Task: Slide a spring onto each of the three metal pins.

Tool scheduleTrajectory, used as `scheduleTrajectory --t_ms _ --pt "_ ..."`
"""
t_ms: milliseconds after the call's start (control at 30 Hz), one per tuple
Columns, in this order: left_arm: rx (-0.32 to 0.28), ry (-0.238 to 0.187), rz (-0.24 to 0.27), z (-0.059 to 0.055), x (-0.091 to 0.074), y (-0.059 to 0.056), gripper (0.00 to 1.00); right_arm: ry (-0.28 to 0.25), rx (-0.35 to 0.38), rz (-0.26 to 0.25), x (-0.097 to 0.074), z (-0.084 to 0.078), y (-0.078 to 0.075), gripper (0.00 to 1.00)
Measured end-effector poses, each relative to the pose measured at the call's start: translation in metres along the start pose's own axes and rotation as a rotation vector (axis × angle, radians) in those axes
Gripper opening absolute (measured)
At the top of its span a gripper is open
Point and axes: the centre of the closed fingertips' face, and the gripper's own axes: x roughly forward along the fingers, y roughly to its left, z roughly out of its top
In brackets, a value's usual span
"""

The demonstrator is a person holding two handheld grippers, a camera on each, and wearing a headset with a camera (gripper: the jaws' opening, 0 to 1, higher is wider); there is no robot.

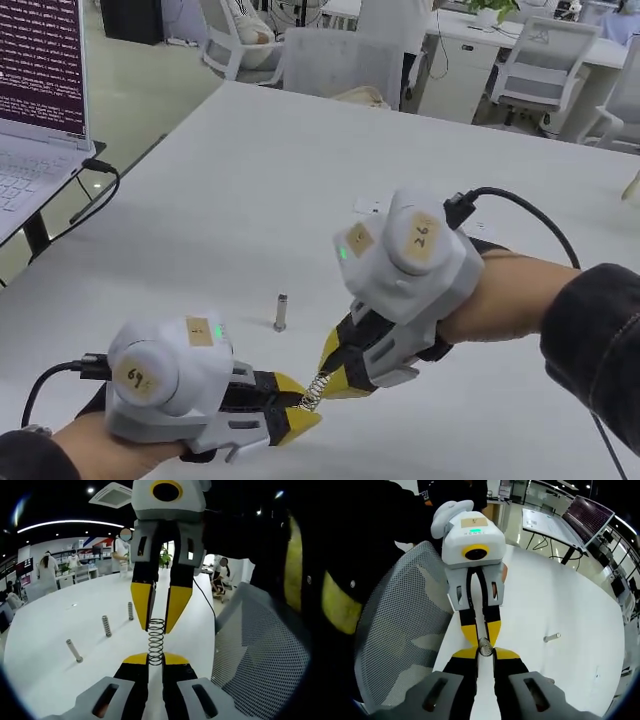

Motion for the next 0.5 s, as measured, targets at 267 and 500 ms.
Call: scheduleTrajectory --t_ms 267,500 --pt "0.005 -0.021 -0.012 0.0048 0.0005 -0.0017 0.01 -0.010 0.023 0.028 0.0060 -0.0012 0.0028 0.10" --pt "0.001 -0.043 -0.016 0.0087 -0.0006 -0.0013 0.01 -0.041 0.048 0.049 0.0075 0.0024 0.0031 0.10"
